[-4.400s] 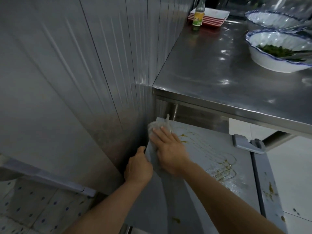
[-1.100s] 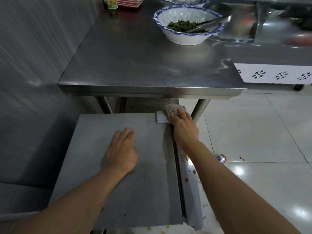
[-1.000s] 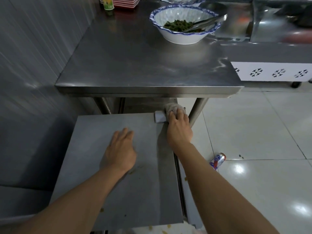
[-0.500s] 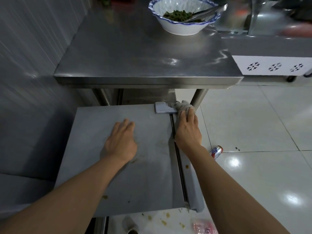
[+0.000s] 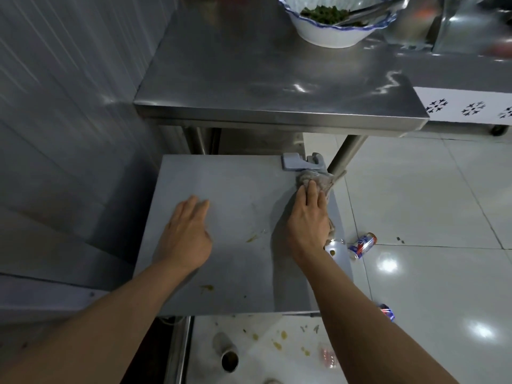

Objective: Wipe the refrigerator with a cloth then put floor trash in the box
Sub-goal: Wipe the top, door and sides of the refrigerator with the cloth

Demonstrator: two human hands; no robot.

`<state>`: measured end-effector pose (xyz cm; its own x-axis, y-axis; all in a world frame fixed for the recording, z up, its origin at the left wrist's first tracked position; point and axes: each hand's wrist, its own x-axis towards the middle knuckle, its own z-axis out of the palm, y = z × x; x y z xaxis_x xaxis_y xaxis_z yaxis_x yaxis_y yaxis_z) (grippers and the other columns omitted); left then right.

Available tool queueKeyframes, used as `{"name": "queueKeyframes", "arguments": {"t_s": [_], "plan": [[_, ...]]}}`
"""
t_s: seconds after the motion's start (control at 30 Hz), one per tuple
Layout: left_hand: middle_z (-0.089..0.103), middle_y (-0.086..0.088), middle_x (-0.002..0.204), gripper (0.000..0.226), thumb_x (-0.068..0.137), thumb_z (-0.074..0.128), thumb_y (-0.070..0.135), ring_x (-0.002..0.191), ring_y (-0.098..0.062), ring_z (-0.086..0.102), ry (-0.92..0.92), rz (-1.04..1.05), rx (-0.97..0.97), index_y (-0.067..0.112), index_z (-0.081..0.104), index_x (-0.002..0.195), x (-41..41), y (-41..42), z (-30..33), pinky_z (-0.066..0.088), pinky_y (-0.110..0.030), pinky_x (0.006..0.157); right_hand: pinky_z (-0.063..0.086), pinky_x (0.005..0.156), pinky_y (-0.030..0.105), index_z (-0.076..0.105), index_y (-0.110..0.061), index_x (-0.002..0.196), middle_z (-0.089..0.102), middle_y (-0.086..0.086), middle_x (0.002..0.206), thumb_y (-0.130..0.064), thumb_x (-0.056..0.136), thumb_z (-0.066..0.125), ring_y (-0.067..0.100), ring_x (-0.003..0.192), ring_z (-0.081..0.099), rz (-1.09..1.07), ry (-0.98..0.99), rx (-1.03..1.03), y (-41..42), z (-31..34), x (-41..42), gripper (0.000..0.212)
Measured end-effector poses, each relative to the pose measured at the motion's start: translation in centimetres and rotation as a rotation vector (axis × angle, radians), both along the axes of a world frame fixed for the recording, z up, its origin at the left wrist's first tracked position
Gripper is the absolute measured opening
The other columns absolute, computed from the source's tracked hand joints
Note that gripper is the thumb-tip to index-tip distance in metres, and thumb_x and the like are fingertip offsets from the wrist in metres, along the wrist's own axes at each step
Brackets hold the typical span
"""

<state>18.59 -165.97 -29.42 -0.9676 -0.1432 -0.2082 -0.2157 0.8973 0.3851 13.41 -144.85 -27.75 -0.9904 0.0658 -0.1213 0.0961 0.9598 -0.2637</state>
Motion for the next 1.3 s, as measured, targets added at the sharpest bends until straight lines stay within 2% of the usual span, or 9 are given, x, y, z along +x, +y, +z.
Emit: {"name": "queueKeyframes", "arguments": {"t_s": [0.1, 0.27, 0.4, 0.53, 0.7, 0.83, 0.97, 1.1, 1.3], "plan": [[0.001, 0.000, 0.158, 0.063, 0.092, 0.035, 0.011, 0.145, -0.019, 0.000, 0.016, 0.016, -0.015, 0.023, 0.012, 0.149, 0.2, 0.1, -0.4, 0.013, -0.040, 0.118, 0.036, 0.108, 0.042, 0.012, -0.007, 0.149, 0.004, 0.008, 0.157, -0.024, 0.097, 0.042, 0.030, 0.144, 0.007, 0.057, 0.024, -0.018, -0.8, 0.1, 1.6, 0.063], [0.004, -0.003, 0.158, 0.062, 0.091, 0.036, 0.009, 0.145, -0.021, 0.002, 0.026, 0.023, -0.026, 0.021, 0.015, 0.148, 0.1, 0.4, 0.0, 0.015, -0.044, 0.117, 0.045, 0.098, 0.046, 0.034, -0.008, 0.144, 0.025, 0.010, 0.155, -0.023, 0.089, 0.010, 0.034, 0.142, 0.023, 0.360, 0.065, -0.068, -3.5, -0.1, 5.9, 0.062], [0.000, -0.004, 0.159, 0.062, 0.093, 0.034, 0.010, 0.145, -0.022, -0.001, 0.007, -0.010, -0.008, 0.021, 0.010, 0.149, 0.3, 0.2, 0.2, 0.010, -0.042, 0.119, 0.028, 0.113, 0.044, 0.020, -0.020, 0.150, 0.010, 0.001, 0.159, -0.018, 0.096, 0.038, 0.026, 0.147, 0.007, 0.407, 0.093, -0.027, -0.5, -0.7, 1.3, 0.057], [-0.002, -0.006, 0.158, 0.063, 0.093, 0.038, 0.010, 0.145, -0.021, -0.001, 0.010, -0.007, 0.048, 0.020, 0.011, 0.149, 0.9, -0.1, 0.4, 0.006, -0.035, 0.118, 0.015, 0.117, 0.043, 0.018, -0.023, 0.150, 0.003, -0.001, 0.160, -0.012, 0.095, 0.041, 0.023, 0.147, -0.005, 0.269, 0.066, -0.040, -1.3, -0.1, -2.5, 0.061], [0.004, -0.007, 0.158, 0.063, 0.091, 0.043, 0.009, 0.145, -0.022, 0.004, 0.037, 0.009, 0.034, 0.018, 0.018, 0.148, 3.5, -0.9, 0.9, 0.011, -0.035, 0.118, 0.045, 0.101, 0.049, 0.040, -0.018, 0.142, 0.030, 0.002, 0.153, -0.012, 0.093, 0.039, 0.026, 0.142, 0.025, 0.492, 0.110, -0.192, -4.6, -0.4, 3.9, 0.050], [0.008, -0.008, 0.157, 0.064, 0.089, 0.046, 0.006, 0.144, -0.023, 0.006, 0.073, 0.014, 0.037, 0.016, 0.021, 0.147, 4.3, -1.1, 1.4, 0.016, -0.038, 0.117, 0.056, 0.084, 0.042, 0.063, -0.010, 0.122, 0.057, 0.010, 0.133, -0.007, 0.076, 0.063, 0.036, 0.122, 0.054, 0.762, 0.145, -0.191, -5.3, -0.6, 7.1, 0.046], [0.010, -0.009, 0.157, 0.061, 0.089, 0.046, 0.009, 0.144, -0.024, 0.008, 0.083, 0.013, 0.024, 0.015, 0.024, 0.145, 5.0, -1.9, 1.2, 0.017, -0.038, 0.117, 0.035, 0.111, 0.037, 0.044, -0.019, 0.140, 0.033, 0.003, 0.153, -0.006, 0.092, 0.044, 0.027, 0.141, 0.028, 0.664, 0.153, -0.119, -5.3, -0.4, 1.2, 0.050], [0.014, -0.008, 0.156, 0.057, 0.089, 0.050, 0.013, 0.143, -0.023, 0.012, 0.121, 0.048, 0.025, 0.016, 0.030, 0.143, 5.9, -2.4, 0.7, 0.025, -0.039, 0.114, 0.020, 0.116, 0.042, 0.025, -0.023, 0.148, 0.011, -0.001, 0.159, -0.014, 0.095, 0.036, 0.024, 0.146, 0.007, 0.501, 0.090, -0.108, -7.4, -0.1, -2.7, 0.055], [0.008, -0.001, 0.157, 0.060, 0.093, 0.047, 0.016, 0.145, -0.016, 0.006, 0.115, 0.096, 0.021, 0.014, 0.022, 0.147, 7.9, -2.1, 1.1, 0.023, -0.033, 0.115, 0.023, 0.109, 0.040, 0.057, -0.007, 0.128, 0.049, 0.014, 0.140, -0.004, 0.084, 0.041, 0.038, 0.131, 0.043, 0.856, 0.145, -0.215, -8.0, -0.9, 5.1, 0.048]]}}
